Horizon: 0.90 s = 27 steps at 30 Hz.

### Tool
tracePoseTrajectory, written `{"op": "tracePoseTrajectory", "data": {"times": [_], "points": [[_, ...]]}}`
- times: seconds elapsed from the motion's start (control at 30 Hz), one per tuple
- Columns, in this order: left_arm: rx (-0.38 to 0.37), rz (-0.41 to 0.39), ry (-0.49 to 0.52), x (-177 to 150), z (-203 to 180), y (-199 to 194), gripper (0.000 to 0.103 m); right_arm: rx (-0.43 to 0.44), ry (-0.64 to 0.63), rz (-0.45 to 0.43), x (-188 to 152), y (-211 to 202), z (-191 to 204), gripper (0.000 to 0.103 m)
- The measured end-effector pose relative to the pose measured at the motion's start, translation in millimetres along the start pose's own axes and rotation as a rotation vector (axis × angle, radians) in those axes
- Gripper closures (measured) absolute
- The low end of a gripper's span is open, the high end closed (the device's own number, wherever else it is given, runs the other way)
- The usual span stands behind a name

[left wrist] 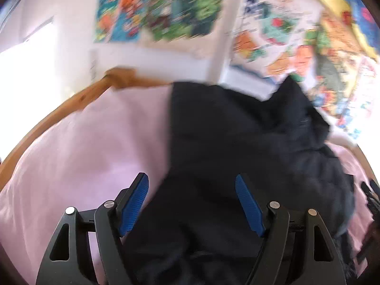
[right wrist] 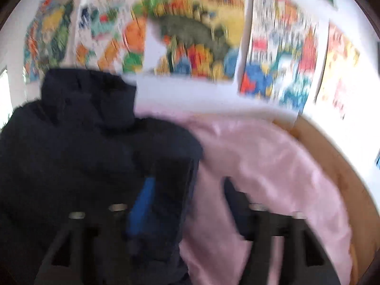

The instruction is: Fold large clothes

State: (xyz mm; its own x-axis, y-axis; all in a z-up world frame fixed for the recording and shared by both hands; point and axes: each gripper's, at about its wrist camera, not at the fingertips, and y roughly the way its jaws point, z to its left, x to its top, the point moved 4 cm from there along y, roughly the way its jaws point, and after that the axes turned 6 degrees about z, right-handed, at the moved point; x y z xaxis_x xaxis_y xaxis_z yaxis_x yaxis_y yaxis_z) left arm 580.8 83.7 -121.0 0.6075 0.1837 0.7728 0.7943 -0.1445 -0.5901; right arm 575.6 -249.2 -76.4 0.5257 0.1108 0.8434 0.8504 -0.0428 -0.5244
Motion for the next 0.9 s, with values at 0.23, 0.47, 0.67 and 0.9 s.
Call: {"op": "tracePoseTrajectory", "data": {"times": [0.23,0.47,0.67,0.9], "points": [[0.149,0.09,0.306,-5.2,-71.9,36.6,0.032,0.074,-0.274,0.062,-12.6,23.0,73.8,0.026],[0.128,0.173,0.268,-18.0,-47.5,79.4,0.019,0.187,-0.172,0.197,-38.0,72.2,65.8,0.022],[0.13,0.183,0.286,-10.7,-43.3,83.0,0.016,0.197,-0.173,0.213,-42.6,81.8,67.9,0.017],[-0.168,0.12,0.252,15.9,-34.1,25.8,0.016,0.36,-0.08,0.047,-8.1,33.3,26.8,0.009]]}}
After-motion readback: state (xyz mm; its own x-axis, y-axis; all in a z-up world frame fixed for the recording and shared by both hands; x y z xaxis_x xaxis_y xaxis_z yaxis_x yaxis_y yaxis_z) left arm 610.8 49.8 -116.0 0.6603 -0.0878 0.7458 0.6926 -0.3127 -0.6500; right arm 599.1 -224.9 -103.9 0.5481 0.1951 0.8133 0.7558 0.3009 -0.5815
